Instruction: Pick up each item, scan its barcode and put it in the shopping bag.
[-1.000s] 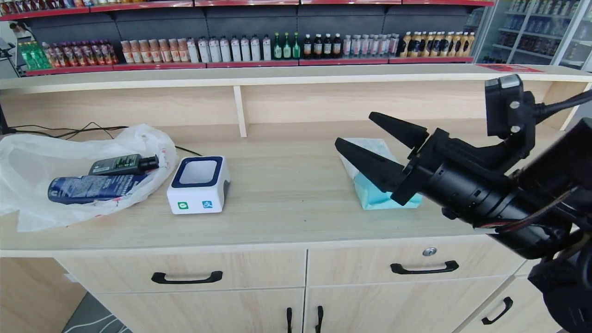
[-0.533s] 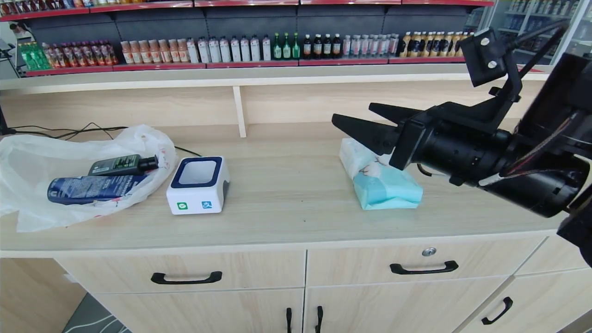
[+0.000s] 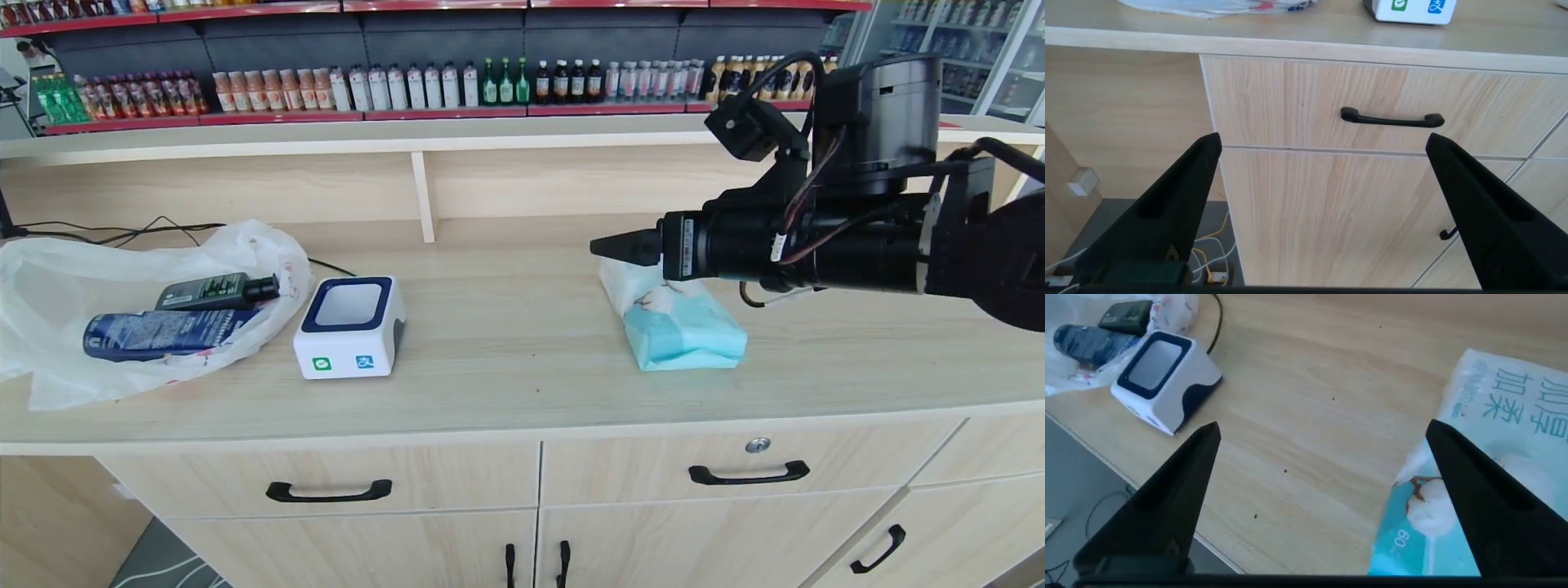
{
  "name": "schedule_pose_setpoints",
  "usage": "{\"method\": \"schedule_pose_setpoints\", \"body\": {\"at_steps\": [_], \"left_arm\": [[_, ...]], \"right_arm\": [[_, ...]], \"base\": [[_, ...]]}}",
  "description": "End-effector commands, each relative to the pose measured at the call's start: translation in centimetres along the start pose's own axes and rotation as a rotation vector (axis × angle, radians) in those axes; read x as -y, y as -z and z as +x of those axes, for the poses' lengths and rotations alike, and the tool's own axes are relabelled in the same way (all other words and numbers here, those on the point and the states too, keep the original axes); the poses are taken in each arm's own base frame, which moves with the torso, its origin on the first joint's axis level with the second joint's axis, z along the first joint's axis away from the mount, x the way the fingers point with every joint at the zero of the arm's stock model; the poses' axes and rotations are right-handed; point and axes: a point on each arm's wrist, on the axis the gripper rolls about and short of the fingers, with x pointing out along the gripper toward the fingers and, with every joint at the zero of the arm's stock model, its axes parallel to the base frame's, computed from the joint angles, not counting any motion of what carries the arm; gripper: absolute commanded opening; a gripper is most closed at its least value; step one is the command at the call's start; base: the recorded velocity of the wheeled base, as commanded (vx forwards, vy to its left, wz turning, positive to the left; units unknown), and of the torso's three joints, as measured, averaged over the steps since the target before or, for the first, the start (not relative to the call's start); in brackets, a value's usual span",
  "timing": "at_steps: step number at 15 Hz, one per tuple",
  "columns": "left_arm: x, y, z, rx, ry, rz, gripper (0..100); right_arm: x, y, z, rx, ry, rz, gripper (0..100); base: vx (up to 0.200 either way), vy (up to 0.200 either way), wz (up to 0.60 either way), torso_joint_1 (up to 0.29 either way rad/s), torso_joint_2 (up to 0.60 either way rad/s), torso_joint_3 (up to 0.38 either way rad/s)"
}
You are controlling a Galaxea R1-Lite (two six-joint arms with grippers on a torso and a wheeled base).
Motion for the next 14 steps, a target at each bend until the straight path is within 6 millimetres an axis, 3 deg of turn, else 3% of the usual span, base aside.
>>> {"method": "schedule_pose_setpoints", "body": {"at_steps": [1, 4, 7, 10, 14], "left_arm": [[0.0, 0.0, 0.0, 0.001, 0.0, 0.0, 100], [0.0, 0.0, 0.0, 0.001, 0.0, 0.0, 100], [0.0, 0.0, 0.0, 0.001, 0.0, 0.0, 100], [0.0, 0.0, 0.0, 0.001, 0.0, 0.0, 100], [0.0, 0.0, 0.0, 0.001, 0.0, 0.0, 100]], "right_arm": [[2.0, 0.6, 1.1, -0.079, 0.067, -0.019, 100], [2.8, 1.7, 2.1, -0.174, 0.153, -0.029, 100], [4.0, 1.6, 4.0, -0.18, 0.203, -0.032, 100], [5.5, 1.8, 4.4, -0.21, 0.256, -0.077, 100], [5.9, 3.3, 5.1, -0.26, 0.26, -0.056, 100]], "base": [[0.0, 0.0, 0.0, 0.0, 0.0, 0.0], [0.0, 0.0, 0.0, 0.0, 0.0, 0.0], [0.0, 0.0, 0.0, 0.0, 0.0, 0.0], [0.0, 0.0, 0.0, 0.0, 0.0, 0.0], [0.0, 0.0, 0.0, 0.0, 0.0, 0.0]]}}
